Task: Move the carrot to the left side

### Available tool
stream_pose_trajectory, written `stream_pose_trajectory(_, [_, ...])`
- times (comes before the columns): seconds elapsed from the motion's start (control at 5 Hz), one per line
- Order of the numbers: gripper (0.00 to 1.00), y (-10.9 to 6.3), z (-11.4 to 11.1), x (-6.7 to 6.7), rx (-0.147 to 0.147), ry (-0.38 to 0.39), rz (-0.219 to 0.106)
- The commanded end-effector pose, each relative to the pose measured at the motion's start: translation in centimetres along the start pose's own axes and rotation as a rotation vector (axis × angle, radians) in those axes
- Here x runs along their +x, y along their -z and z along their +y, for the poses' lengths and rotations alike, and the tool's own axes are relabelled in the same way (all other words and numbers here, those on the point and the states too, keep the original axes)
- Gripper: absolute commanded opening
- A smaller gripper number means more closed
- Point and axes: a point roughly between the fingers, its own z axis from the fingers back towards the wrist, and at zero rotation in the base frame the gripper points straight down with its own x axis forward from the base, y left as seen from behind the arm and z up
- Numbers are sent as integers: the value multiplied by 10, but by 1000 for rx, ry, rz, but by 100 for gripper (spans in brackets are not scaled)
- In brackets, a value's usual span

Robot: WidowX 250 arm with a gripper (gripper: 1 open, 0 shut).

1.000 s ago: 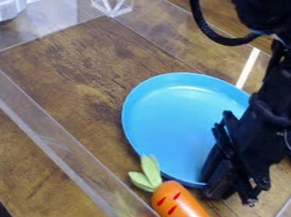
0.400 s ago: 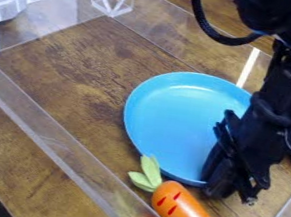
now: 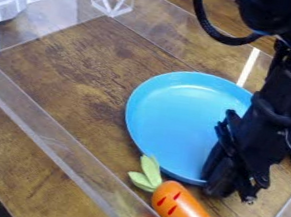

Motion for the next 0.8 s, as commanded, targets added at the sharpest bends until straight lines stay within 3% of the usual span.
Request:
stream_pose_trajectory(0.0, [100,4,-10,2,5,65,4])
stream_pose_trajectory(0.2, [100,5,-14,1,7,68,10])
stream_pose_trajectory(0.4, [0,7,-15,1,11,72,18])
stream_pose_trajectory(0.6, [100,8,-17,0,15,78,29])
